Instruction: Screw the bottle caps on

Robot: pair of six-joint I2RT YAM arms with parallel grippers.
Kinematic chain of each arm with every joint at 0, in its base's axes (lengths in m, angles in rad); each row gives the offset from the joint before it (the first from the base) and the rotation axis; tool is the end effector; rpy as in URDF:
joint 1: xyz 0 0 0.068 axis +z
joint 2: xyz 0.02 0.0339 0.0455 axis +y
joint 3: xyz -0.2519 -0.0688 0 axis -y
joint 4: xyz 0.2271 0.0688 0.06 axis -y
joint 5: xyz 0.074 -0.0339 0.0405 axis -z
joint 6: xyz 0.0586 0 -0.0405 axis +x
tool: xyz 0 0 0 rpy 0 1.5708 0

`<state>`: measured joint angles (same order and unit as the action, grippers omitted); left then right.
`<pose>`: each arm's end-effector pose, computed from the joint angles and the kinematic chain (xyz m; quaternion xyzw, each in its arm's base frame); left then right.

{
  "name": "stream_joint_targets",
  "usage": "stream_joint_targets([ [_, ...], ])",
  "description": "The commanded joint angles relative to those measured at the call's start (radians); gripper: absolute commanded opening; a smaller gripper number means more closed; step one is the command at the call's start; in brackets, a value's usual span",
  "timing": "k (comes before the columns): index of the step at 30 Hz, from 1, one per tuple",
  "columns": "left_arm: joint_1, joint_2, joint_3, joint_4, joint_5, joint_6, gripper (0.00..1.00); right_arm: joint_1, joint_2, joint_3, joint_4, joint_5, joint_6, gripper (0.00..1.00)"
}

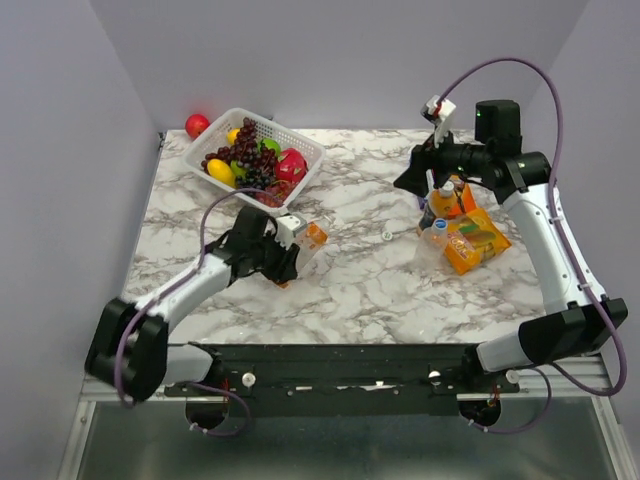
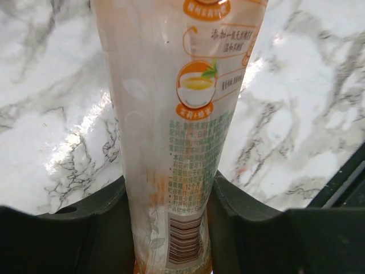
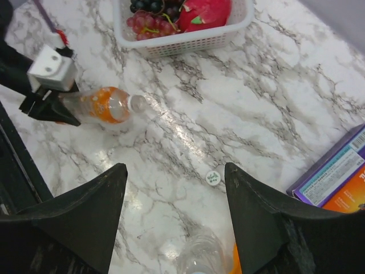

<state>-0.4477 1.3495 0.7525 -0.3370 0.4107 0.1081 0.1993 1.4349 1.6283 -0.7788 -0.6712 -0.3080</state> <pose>0.2262 -0.1346 0.1785 0.3165 0.8766 -0.2427 0.2693 0.2840 0.0946 0.3994 -0.3596 0.7662 0.2655 0.4617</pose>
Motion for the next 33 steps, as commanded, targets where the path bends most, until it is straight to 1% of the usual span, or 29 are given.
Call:
stream_joint_targets([
  [1,0.000,-0.315,-0.140,0.252,0.134,-0.047,0.29,0.038,0.036,0.047,-0.051,-0.126,0.094,0.79],
  [2,0.000,-0.354,-0.162,0.298,0.132,-0.065,0.27,0.058,0.054,0.048,-0.037,-0.161,0.186,0.79],
  [3,-0.002,-0.418,-0.192,0.315,0.110,-0.082,0.26,0.069,0.065,0.048,-0.010,-0.219,0.232,0.80],
  [5,-0.003,-0.458,-0.208,0.332,0.080,-0.134,0.25,0.118,0.076,0.038,0.032,-0.269,0.337,0.81],
  [7,-0.002,-0.478,-0.209,0.335,0.057,-0.156,0.27,0.164,0.090,0.045,0.079,-0.300,0.352,0.82],
  [8,-0.002,-0.477,-0.205,0.360,0.062,-0.163,0.27,0.210,0.100,0.068,0.087,-0.300,0.360,0.82],
  [11,0.000,-0.466,-0.174,0.384,0.092,-0.177,0.27,0.282,0.151,0.111,0.121,-0.271,0.395,0.82],
  [14,-0.002,-0.441,-0.136,0.401,0.128,-0.192,0.28,0.321,0.205,0.175,0.145,-0.252,0.420,0.82],
  [17,-0.002,-0.415,-0.105,0.418,0.151,-0.211,0.28,0.351,0.251,0.231,0.162,-0.246,0.434,0.82],
  [19,-0.002,-0.412,-0.087,0.427,0.158,-0.220,0.28,0.364,0.266,0.251,0.164,-0.211,0.443,0.82],
  [26,-0.006,-0.408,-0.065,0.409,0.189,-0.217,0.28,0.384,0.317,0.291,0.185,-0.137,0.477,0.80],
  [29,-0.008,-0.398,-0.065,0.420,0.206,-0.219,0.28,0.385,0.344,0.320,0.188,-0.136,0.472,0.73],
  [30,-0.009,-0.392,-0.064,0.426,0.211,-0.228,0.28,0.385,0.354,0.324,0.194,-0.137,0.471,0.62],
  [32,-0.011,-0.386,-0.065,0.441,0.226,-0.232,0.30,0.388,0.363,0.334,0.194,-0.139,0.452,0.46],
  [33,-0.014,-0.377,-0.065,0.444,0.232,-0.229,0.34,0.390,0.364,0.337,0.196,-0.137,0.446,0.34],
])
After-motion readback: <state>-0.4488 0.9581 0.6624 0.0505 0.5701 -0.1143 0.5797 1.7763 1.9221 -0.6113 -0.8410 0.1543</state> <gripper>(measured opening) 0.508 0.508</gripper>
